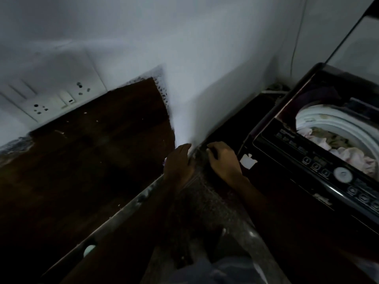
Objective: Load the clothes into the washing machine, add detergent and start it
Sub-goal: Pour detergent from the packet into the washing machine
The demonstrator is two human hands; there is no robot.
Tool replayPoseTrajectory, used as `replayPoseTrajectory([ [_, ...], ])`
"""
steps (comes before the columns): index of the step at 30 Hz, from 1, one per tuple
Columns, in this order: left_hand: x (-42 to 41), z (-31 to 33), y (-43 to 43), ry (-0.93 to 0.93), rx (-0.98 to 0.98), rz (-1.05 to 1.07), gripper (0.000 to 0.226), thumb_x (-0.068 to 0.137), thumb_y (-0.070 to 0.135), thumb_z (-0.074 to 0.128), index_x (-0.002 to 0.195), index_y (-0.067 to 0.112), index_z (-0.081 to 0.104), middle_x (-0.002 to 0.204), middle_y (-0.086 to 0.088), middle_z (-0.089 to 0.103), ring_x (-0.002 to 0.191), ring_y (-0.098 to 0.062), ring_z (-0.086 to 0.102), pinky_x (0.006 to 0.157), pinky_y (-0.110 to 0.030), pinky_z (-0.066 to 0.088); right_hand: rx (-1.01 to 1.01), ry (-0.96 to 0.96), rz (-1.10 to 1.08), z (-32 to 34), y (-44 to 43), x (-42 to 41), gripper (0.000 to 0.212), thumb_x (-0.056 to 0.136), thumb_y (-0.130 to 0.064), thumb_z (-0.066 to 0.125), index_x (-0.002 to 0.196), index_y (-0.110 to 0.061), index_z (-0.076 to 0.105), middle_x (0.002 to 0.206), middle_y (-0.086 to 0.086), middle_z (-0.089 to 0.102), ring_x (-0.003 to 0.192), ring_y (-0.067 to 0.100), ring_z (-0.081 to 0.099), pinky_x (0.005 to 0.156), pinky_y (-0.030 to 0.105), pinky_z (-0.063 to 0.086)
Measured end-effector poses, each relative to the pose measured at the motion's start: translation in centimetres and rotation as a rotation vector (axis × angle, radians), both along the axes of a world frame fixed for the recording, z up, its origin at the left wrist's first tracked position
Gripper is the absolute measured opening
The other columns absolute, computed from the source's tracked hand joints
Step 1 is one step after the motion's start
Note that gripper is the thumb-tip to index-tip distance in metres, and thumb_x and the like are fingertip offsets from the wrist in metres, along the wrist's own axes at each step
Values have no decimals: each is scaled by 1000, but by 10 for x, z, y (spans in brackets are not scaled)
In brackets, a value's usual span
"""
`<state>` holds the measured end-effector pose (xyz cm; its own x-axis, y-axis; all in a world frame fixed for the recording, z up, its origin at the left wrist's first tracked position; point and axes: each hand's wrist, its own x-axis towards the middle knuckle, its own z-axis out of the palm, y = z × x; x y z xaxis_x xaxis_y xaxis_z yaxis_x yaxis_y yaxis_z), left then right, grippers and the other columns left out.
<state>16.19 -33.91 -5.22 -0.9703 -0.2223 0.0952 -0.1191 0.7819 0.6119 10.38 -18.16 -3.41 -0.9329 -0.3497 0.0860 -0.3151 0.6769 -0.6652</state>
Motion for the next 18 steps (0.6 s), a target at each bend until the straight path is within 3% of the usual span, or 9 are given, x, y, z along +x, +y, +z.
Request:
replayPoseTrajectory([
  [4,-4,-32,-20,-29,19,37,56,90,40,43,138,11,54,138,-8,57,127,-26,53,109,-39,40,1,-47,42,-32,-25,-10,24,95,-25,51,110,-14,65,109,5,62,100,19,58,85,29,44],
  [7,-11,-73,-32,-40,28,127,45,92,21,60,135,10,56,138,-8,58,128,-25,53,108,-34,37,5,-75,82,-76,-40,-23,20,96,-24,51,103,-12,66,104,9,62,98,23,58,83,31,43],
  [13,-46,-208,-63,-83,-19,196,47,91,26,62,134,7,58,133,-13,62,122,-32,58,102,-45,46,46,-70,182,-189,-75,-70,21,97,-19,50,96,-3,64,95,16,61,90,31,57,77,39,43],
  [18,-86,-346,-91,-16,-76,216,47,90,32,53,124,1,64,121,-18,68,111,-36,66,96,-51,50,75,-82,193,-324,-112,-119,28,98,-27,47,112,-10,63,111,12,62,102,28,58,84,35,45],
])
